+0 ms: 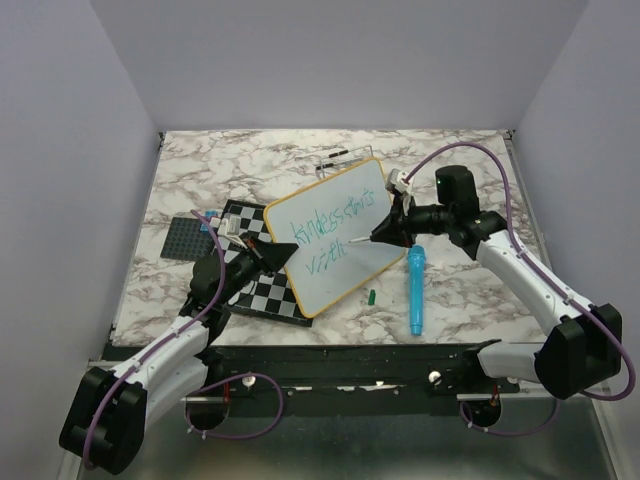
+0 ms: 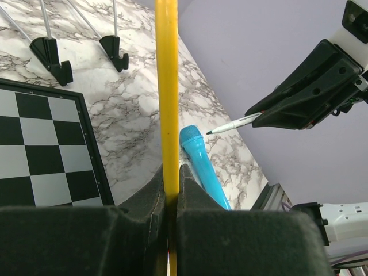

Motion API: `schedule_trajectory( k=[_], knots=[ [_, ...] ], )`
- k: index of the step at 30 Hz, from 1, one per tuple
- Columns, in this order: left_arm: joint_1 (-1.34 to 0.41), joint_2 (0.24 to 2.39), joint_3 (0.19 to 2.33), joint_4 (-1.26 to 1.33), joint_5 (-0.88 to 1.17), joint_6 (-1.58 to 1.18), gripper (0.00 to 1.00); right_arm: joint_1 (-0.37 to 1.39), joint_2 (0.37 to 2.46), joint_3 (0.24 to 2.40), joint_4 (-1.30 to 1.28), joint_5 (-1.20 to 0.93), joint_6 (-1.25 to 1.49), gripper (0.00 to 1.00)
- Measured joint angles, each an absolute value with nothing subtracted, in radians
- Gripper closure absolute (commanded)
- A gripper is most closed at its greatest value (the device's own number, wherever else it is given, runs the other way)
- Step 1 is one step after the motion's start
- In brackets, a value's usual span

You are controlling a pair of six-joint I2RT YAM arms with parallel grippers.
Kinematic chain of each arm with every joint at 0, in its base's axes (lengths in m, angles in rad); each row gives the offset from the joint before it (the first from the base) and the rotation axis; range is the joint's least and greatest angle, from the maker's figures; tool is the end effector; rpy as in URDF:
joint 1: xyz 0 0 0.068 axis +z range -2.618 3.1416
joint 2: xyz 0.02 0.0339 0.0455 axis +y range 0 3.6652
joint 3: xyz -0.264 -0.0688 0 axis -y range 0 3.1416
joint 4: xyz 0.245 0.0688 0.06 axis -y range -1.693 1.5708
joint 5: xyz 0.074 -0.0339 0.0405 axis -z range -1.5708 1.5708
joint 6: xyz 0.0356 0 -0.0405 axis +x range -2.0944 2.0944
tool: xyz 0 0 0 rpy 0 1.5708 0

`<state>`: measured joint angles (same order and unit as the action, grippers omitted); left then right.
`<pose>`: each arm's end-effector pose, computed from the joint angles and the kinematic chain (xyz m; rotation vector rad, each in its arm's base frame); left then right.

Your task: Write a sentence on the whiteboard

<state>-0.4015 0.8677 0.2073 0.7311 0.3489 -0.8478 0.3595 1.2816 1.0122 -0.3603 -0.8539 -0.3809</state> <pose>0.1672 -0.0842 0.2196 -0.0594 1.6403 -1.2429 0.2485 0.1221 0.3018 -1.1763 1.7282 0.9154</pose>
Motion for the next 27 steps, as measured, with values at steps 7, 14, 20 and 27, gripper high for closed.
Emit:
schedule_trajectory(
  k=[7,14,20,27],
  knots=[
    [-0.402,0.879,0.207,0.731,0.349,-0.867,1.0,0.359,1.256,1.012,-0.366,-0.854,-0.441,0.99],
    [-0.402,0.88,0.207,0.731,0.349,-0.879,1.0,0.358,1.247,1.012,-0.398,-0.854,-0.551,0.99],
    [-0.402,0.88,0.207,0.73,0.349,-0.879,1.0,0.358,1.268,1.047,-0.472,-0.889,-0.685,0.99],
    [-0.402,0.88,0.207,0.73,0.349,-0.879,1.0,0.354,1.292,1.077,-0.469,-0.891,-0.707,0.99]
  ],
)
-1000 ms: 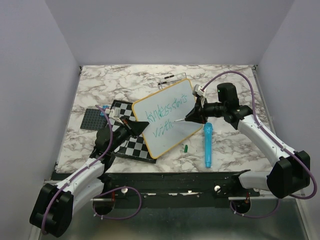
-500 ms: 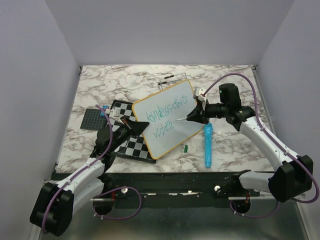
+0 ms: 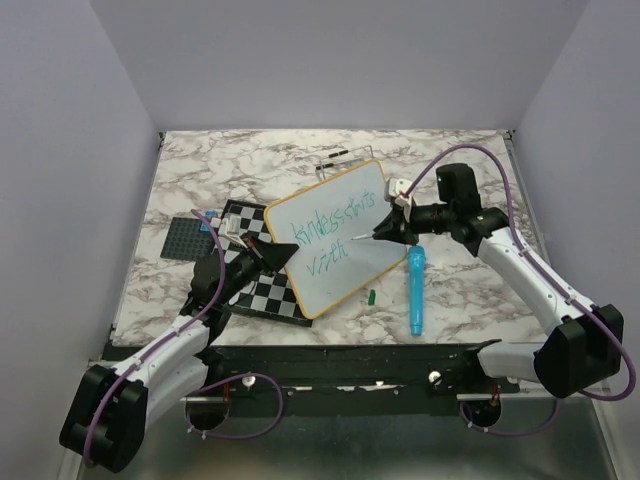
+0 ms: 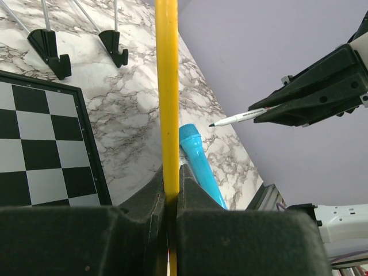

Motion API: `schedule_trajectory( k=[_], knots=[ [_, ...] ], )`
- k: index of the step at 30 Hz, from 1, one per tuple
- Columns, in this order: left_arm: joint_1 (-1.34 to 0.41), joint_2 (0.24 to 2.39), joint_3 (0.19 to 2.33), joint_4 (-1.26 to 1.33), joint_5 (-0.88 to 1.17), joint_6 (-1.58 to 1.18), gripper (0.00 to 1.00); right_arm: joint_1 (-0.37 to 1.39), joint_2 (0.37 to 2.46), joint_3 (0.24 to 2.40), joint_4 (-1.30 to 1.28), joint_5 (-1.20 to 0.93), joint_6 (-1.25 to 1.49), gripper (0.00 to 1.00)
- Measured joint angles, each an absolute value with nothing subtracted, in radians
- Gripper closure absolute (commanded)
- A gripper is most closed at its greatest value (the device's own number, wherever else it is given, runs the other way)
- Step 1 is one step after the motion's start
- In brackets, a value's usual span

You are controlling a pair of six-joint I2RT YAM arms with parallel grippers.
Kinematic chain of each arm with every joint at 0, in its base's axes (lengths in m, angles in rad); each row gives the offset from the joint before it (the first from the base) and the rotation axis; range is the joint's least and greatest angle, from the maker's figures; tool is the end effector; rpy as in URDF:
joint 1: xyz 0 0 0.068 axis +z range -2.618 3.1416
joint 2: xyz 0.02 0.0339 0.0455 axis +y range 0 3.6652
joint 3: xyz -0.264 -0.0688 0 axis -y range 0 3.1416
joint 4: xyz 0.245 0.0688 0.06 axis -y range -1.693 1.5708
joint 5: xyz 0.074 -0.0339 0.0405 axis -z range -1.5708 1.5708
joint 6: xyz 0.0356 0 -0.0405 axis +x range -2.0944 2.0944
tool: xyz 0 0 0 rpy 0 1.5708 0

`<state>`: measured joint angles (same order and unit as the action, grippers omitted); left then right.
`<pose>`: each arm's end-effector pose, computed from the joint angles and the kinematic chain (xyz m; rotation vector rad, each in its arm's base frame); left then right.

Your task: Write a sentence on the whiteboard

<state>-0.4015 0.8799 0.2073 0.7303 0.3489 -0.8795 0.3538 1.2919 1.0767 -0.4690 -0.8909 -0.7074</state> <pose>0.1684 -0.0847 0.2174 -0.0903 1.6584 -1.2644 0.2476 0.1210 0.3127 -1.4144 1.5076 0.7792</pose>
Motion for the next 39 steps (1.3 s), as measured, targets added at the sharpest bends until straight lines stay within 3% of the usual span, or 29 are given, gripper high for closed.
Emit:
schedule_trajectory(
  k=[19,39],
  knots=[
    [-0.402,0.894,0.207,0.742,0.361,-0.861,1.0,0.334,1.277,0.927,-0.326,-0.926,-0.892,0.99],
    [-0.4,0.92,0.239,0.732,0.439,-0.774,1.0,0.25,1.394,1.019,-0.499,-1.099,-1.037,0.99]
  ],
)
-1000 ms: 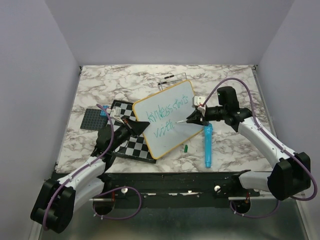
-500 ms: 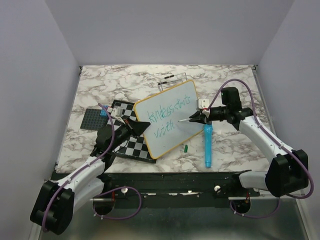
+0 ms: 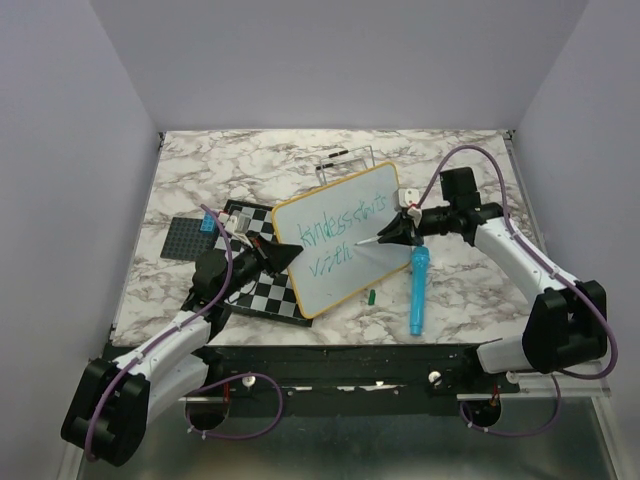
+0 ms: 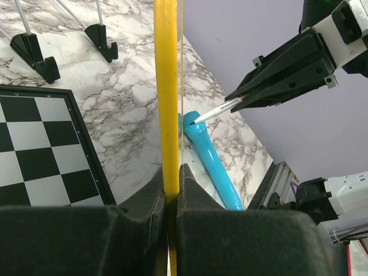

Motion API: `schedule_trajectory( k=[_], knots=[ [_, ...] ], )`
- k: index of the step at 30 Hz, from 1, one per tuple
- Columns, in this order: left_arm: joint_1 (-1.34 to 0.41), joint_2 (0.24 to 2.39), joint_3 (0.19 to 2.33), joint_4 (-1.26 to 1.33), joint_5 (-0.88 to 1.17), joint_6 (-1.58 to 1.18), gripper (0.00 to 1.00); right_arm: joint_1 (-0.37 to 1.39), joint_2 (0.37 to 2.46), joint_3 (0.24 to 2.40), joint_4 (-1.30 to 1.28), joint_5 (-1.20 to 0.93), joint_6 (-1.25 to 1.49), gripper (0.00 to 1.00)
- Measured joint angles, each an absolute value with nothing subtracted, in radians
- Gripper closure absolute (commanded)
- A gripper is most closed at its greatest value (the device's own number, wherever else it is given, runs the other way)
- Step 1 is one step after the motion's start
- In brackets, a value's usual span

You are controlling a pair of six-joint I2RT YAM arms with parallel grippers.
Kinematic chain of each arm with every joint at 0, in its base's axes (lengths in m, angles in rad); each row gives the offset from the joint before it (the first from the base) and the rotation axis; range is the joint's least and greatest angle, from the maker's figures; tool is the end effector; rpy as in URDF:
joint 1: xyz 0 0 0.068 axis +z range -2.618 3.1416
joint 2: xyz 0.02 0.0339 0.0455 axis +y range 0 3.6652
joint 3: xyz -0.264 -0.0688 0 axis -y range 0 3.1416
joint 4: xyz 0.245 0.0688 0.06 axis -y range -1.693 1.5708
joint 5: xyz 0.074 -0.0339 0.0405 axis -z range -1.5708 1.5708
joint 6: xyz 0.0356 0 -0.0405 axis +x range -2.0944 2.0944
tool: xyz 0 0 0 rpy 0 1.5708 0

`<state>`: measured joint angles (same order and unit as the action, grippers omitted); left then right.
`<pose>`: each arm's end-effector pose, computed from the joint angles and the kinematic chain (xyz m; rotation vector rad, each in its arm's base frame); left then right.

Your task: Write a sentence on the whiteboard

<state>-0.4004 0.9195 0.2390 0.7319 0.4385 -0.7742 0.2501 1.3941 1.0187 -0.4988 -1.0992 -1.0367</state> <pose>0.1730 -0.0896 0.2214 0.0725 1.6638 -1.2466 0.2648 0.1004 0.2702 -1.5368 1.3170 0.8429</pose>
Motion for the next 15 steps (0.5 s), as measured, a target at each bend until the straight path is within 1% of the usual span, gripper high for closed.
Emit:
schedule_trajectory(
  k=[6,11,13,15],
  knots=[
    [-0.4,0.92,0.239,0.732,0.44,-0.77,1.0,0.21,1.443,1.091,-0.602,-1.148,-1.039,0.99],
    [-0.4,0.922,0.239,0.732,0.441,-0.767,1.0,0.145,1.546,1.23,-0.834,-1.245,-1.171,0.99],
    [-0.4,0.922,0.239,0.732,0.442,-0.767,1.0,0.124,1.571,1.234,-0.92,-1.277,-1.224,0.99],
    [-0.399,0.923,0.239,0.732,0.443,-0.767,1.0,0.109,1.588,1.225,-0.969,-1.294,-1.222,0.99]
  ],
)
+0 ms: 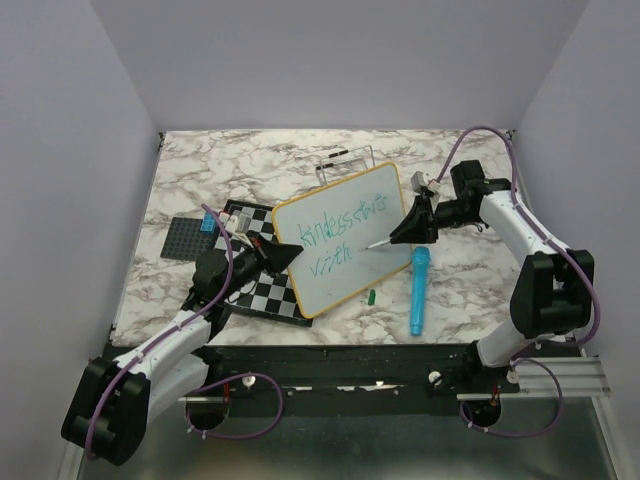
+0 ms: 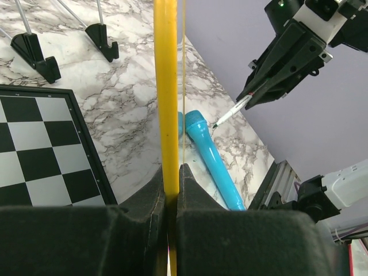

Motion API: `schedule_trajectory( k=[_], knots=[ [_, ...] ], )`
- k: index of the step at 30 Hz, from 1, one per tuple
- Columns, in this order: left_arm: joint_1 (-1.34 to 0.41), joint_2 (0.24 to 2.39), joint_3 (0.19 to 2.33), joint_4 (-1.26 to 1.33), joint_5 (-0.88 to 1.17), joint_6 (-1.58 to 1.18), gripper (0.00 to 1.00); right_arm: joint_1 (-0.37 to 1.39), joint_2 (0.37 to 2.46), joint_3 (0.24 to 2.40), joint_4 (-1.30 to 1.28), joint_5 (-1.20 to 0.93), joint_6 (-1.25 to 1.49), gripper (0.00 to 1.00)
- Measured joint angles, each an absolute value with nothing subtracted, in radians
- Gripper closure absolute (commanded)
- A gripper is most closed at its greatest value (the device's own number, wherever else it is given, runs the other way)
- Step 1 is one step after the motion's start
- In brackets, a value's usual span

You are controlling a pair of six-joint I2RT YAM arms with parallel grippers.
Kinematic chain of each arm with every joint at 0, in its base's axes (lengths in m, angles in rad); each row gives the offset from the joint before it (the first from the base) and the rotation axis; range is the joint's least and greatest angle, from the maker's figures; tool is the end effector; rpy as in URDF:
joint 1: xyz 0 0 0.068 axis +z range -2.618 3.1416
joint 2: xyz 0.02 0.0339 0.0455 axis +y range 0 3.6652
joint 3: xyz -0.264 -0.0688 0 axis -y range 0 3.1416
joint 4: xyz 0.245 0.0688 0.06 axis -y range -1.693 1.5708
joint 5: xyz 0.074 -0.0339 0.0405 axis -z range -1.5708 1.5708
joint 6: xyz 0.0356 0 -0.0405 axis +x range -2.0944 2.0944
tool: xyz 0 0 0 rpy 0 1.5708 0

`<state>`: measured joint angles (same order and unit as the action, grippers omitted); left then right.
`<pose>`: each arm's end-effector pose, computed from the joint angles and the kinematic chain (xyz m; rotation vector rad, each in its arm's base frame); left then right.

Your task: Write a sentence on the whiteboard

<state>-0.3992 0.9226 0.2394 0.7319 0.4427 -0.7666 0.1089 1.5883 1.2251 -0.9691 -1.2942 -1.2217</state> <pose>0.1733 -0.0897 0.2210 0.0805 1.6654 -1.2427 0.2893 0.0661 0.2652 -1.3819 1.4668 1.1608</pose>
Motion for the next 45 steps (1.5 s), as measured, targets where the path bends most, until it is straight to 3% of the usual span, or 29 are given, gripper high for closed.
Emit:
schedule_trajectory(
  k=[6,13,21,29,45],
  knots=[
    [-0.399,0.936,0.251,0.733,0.447,-0.766,1.0,0.108,1.599,1.204,-1.008,-1.339,-1.164,0.99],
    [-0.398,0.937,0.252,0.733,0.45,-0.766,1.0,0.108,1.418,0.974,-0.671,-1.293,-0.855,0.99],
    [-0.394,0.943,0.252,0.739,0.454,-0.766,1.0,0.108,1.14,0.827,-0.377,-1.222,-0.716,0.99],
    [-0.393,0.965,0.252,0.762,0.461,-0.768,1.0,0.109,1.4,0.975,-0.421,-1.274,-0.623,0.99],
    [-0.393,0.97,0.252,0.768,0.463,-0.768,1.0,0.109,1.47,0.96,-0.332,-1.247,-0.436,0.99]
  ],
)
